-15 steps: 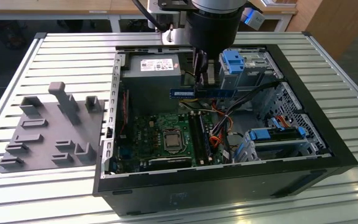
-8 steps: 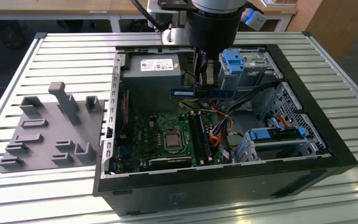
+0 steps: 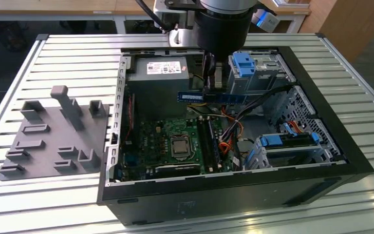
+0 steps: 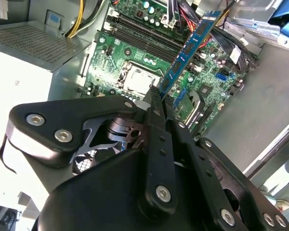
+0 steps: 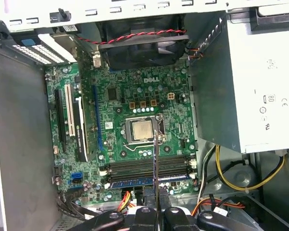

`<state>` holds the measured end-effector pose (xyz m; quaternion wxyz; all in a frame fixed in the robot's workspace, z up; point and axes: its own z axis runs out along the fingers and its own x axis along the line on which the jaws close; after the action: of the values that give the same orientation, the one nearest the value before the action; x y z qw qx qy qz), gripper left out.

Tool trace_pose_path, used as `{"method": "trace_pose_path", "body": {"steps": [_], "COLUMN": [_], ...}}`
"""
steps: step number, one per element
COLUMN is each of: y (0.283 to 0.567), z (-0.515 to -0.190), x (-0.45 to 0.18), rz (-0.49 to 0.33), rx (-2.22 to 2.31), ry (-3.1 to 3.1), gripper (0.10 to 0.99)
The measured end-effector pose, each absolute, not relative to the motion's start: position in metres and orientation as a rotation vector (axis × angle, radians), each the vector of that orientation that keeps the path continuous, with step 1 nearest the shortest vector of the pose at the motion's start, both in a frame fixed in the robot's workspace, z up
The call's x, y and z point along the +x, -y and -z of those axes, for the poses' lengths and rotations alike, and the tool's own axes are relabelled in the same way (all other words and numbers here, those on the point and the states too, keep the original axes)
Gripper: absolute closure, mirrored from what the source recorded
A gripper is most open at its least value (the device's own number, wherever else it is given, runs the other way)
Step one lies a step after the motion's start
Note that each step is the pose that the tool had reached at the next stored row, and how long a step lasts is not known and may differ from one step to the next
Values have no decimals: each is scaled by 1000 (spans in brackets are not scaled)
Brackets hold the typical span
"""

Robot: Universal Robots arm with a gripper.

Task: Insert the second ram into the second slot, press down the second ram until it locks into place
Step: 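Press down the second ram until it locks into place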

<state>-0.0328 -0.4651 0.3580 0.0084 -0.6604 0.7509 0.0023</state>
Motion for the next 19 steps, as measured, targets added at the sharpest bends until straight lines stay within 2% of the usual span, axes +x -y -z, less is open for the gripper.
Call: {"method": "trace_pose_path", "body": {"steps": [19], "y": [465], "z": [-358], "x": [-33], "rz": [-6], "rx": [-1994], "ry": [-2406], "gripper": [949]}}
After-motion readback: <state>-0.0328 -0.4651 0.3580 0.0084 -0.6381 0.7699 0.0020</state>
